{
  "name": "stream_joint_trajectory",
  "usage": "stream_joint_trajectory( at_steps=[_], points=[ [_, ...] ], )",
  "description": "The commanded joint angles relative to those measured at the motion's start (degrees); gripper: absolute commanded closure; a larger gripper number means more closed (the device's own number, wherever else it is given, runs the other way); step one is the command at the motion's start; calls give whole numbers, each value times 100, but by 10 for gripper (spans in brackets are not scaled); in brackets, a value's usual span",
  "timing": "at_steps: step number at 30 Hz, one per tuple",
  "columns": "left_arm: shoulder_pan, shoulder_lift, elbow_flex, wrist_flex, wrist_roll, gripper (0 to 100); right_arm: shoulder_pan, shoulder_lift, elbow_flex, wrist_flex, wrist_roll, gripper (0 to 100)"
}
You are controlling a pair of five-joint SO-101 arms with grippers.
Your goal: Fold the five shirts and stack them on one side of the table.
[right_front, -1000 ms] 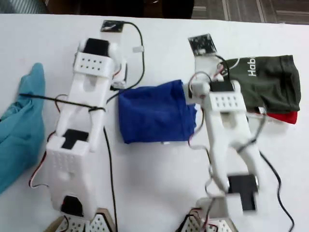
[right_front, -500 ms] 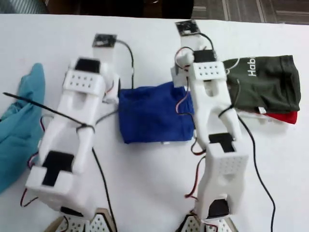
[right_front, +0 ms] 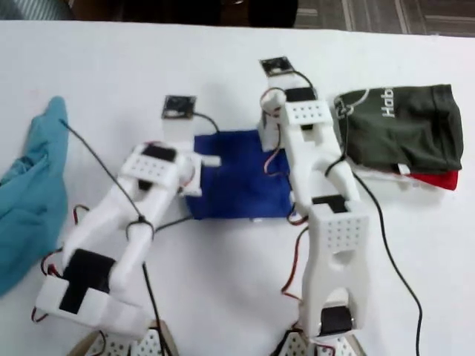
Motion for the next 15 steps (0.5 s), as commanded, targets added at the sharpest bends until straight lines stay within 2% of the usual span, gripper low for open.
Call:
stream_joint_trajectory(
  at_steps=[1,10,15],
  points=[
    [70,-316,286,-492,-281,973,119,-48,-290,4,9,978],
    [-44,-334,620,-677,-325,973,-57,-919,-264,-180,0,978],
    [-18,-325,673,-686,-325,973,-154,-523,-255,-470,0,978]
  ],
)
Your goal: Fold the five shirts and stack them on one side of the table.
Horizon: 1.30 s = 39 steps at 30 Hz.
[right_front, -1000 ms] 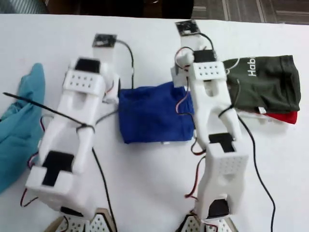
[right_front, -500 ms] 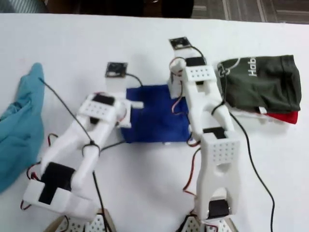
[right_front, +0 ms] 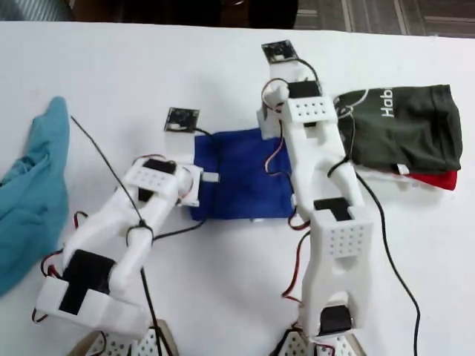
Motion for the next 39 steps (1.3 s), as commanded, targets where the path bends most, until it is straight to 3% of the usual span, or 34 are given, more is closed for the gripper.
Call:
stream_joint_trajectory(
  at_steps=[1,9,16,27,31,36,39],
  points=[
    [0,-273,4,-88,-44,973,-22,75,-264,-180,-9,978],
    [0,-264,84,-88,-53,973,259,549,-308,-198,-9,978],
    [-26,-316,40,-53,-53,973,347,-418,-316,215,-53,978],
    [-35,-316,-1332,1433,-62,973,391,-1833,167,1077,-176,978],
    [-220,-316,-1859,1793,-484,973,391,-2404,1705,435,-633,978],
    [-870,-316,-2343,2057,-668,973,356,-3389,3974,-1209,-624,978],
    [-1284,-316,-2308,2101,-677,973,356,-3538,4466,-1499,-624,969]
  ],
)
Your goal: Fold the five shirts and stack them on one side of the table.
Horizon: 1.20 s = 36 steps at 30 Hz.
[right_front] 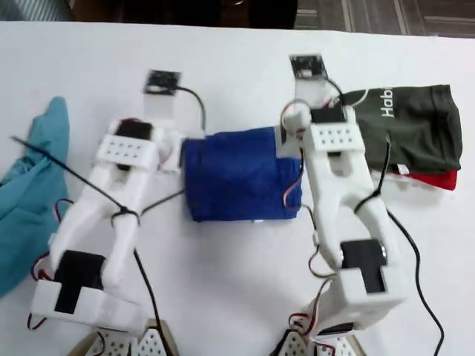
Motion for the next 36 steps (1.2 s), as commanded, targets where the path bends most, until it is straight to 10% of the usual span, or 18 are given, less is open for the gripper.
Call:
stream_joint_trajectory(
  at_steps=[1,7,36],
  points=[
    [-492,-290,-163,35,-53,973,13,-435,413,-303,-62,946],
    [-888,-281,-92,18,-53,973,-22,22,378,-321,-88,789],
    [-985,-281,-84,18,-53,973,-207,2941,-2277,1270,-695,786]
  ],
)
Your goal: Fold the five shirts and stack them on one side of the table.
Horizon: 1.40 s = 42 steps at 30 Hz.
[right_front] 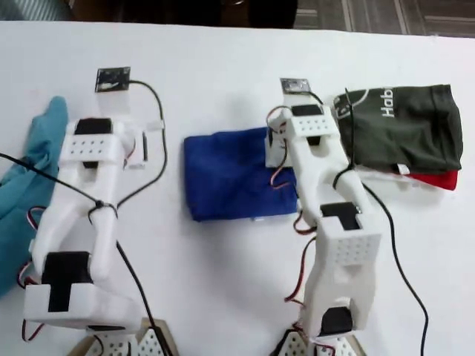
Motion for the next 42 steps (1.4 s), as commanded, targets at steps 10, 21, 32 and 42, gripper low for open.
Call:
stream_joint_trajectory(
  at_steps=[10,21,32,42],
  points=[
    [-70,-281,-84,9,-35,973,-31,-84,-501,549,79,786],
    [-62,-281,-84,9,-35,973,-145,-593,-1134,1156,62,786],
    [-62,-281,-84,9,-35,973,-171,-145,-1143,1033,105,617],
    [-62,-281,-84,9,-35,973,-286,716,-1178,796,105,679]
  ],
)
